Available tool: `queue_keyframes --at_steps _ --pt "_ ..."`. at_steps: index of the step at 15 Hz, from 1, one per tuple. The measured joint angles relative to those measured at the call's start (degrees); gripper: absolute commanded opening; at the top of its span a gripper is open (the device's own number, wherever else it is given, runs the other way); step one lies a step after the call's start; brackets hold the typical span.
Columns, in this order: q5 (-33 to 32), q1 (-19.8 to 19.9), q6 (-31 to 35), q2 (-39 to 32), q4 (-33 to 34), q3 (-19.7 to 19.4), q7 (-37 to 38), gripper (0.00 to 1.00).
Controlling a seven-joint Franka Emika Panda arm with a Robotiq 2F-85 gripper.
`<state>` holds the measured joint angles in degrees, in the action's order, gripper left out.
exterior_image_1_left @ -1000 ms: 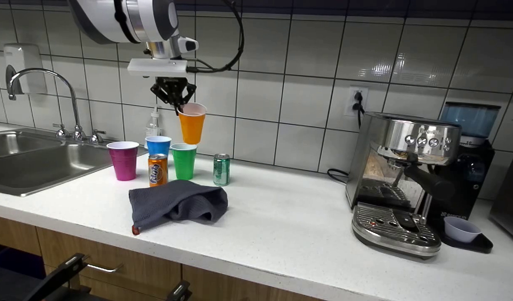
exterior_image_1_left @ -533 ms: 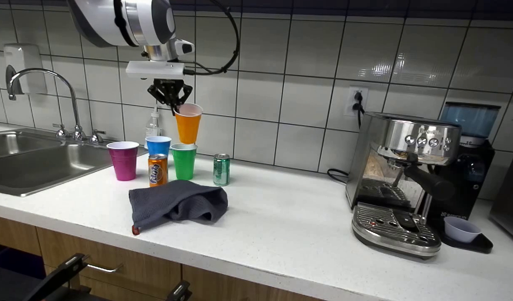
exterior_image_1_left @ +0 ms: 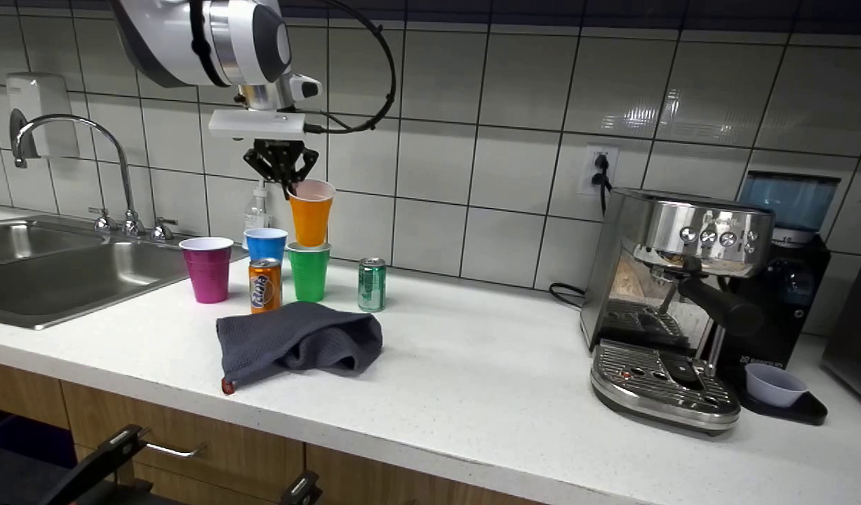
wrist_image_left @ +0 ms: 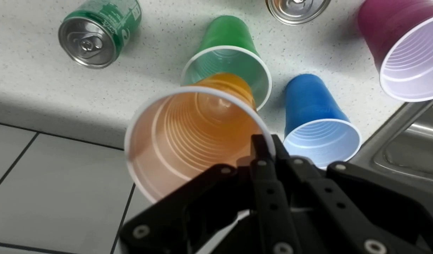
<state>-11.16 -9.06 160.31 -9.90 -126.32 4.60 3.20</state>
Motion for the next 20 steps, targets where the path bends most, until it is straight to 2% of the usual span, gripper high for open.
queue_keyframes --at_steps 20 --pt "-1.37 -1.66 -1.73 -4.19 2.80 -1.33 0.26 0.01"
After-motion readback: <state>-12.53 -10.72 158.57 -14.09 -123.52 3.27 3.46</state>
